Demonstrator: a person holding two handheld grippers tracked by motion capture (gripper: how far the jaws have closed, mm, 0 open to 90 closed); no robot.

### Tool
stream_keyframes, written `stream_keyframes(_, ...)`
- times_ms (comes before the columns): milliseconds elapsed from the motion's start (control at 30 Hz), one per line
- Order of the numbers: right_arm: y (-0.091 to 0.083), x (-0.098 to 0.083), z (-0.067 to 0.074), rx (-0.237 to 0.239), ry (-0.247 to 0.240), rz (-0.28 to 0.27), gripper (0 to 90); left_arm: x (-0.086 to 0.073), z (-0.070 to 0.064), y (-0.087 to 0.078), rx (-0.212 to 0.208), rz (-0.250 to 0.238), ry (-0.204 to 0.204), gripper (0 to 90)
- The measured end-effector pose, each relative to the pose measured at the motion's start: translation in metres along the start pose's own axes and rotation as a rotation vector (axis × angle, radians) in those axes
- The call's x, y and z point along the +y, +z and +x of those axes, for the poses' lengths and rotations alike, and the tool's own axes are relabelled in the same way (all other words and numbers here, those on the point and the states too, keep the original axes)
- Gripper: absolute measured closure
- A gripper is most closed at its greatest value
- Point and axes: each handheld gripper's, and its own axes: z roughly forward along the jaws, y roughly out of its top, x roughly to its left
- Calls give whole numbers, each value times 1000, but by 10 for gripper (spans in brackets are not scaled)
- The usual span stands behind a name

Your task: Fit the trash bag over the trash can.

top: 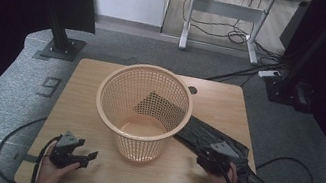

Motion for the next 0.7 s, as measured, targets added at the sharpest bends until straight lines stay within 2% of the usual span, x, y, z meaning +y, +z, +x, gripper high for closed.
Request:
stream_keyframes(67, 18, 11, 9, 8, -14, 25, 286, 0, 0, 1, 0, 2, 0, 241)
stream_keyframes(133, 42, 20, 17, -17, -10, 70, 269, 1, 0, 1, -1, 0, 0, 242)
stream_keyframes(233, 64, 27, 20, -41, 4, 111, 265, 2, -1, 3, -7, 2, 5, 247)
stream_keyframes(300, 73, 28, 20, -40, 19, 122, 269, 2, -2, 6, -8, 14, 19, 247)
stream_keyframes(500, 82, 24, 13, -38, 79, 139, 293, 3, -4, 6, -13, 13, 29, 247)
stream_keyframes(700, 81, 23, 11, -57, 93, 134, 355, 3, -6, 6, -14, 13, 30, 247)
